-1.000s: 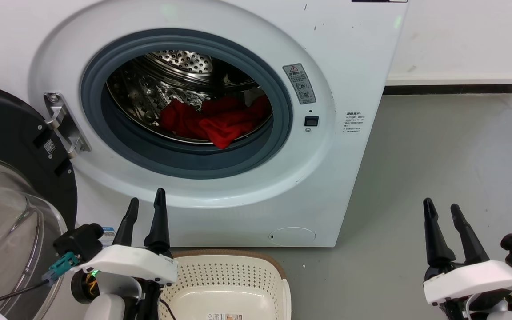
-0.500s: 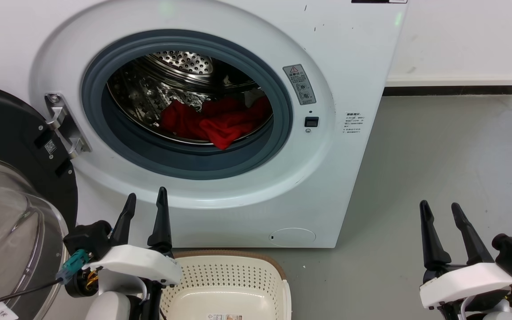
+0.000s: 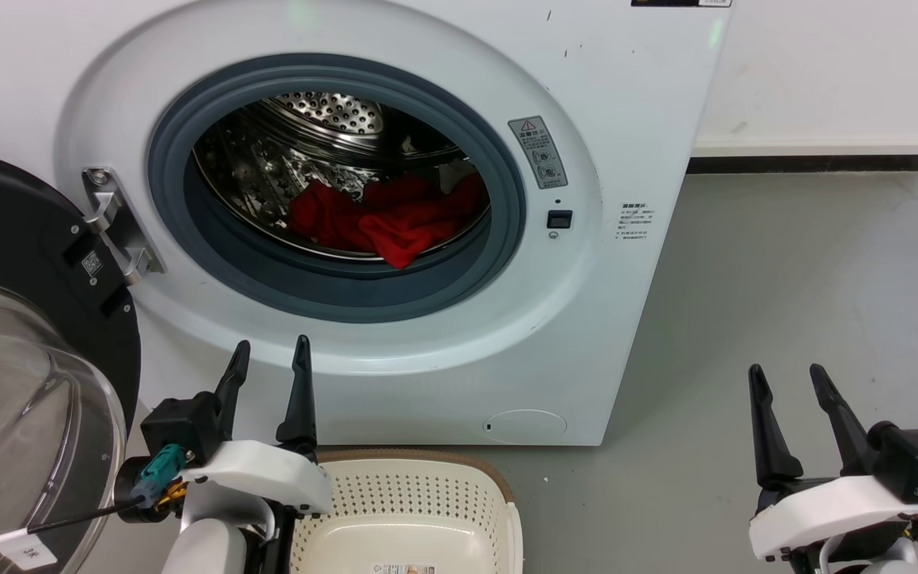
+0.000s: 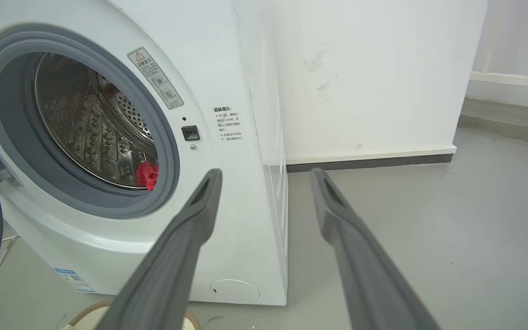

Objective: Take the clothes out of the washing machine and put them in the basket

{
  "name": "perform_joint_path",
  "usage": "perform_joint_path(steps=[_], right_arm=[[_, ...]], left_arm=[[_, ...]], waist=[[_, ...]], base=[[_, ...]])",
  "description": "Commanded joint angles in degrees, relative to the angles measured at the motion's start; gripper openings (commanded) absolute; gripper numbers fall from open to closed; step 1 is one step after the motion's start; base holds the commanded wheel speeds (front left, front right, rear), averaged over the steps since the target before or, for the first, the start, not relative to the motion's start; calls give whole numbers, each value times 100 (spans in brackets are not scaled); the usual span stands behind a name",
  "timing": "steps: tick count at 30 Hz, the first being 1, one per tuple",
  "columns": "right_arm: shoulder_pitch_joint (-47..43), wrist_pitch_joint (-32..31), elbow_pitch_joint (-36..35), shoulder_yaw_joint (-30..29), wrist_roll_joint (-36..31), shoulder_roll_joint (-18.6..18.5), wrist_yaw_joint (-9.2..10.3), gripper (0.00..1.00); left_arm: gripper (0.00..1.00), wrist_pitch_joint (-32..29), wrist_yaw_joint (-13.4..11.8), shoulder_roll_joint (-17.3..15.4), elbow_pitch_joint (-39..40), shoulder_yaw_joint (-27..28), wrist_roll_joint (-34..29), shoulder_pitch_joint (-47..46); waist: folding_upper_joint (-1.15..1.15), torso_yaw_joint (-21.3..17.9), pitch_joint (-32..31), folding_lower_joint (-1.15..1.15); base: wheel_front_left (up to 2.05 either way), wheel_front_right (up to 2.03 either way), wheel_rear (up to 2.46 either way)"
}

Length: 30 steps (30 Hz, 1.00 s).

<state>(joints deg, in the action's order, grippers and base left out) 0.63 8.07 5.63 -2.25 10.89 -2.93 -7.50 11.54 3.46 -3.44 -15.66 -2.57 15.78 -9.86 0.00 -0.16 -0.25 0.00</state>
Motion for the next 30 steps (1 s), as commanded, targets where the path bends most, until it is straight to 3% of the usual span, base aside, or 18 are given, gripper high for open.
perform_joint_path(steps=[1, 30], right_arm=[[-48, 52, -34, 0, -159, 5, 1, 100], [-134, 209, -62, 40, -1336, 9, 3, 100]], left_arm=[[100, 52, -19, -34, 0, -11, -141, -112], [100, 370, -56, -1, -334, 32, -1230, -176]], waist=[[0, 1, 2, 0], [0, -13, -1, 0]], base=[[0, 0, 0], [0, 0, 0]])
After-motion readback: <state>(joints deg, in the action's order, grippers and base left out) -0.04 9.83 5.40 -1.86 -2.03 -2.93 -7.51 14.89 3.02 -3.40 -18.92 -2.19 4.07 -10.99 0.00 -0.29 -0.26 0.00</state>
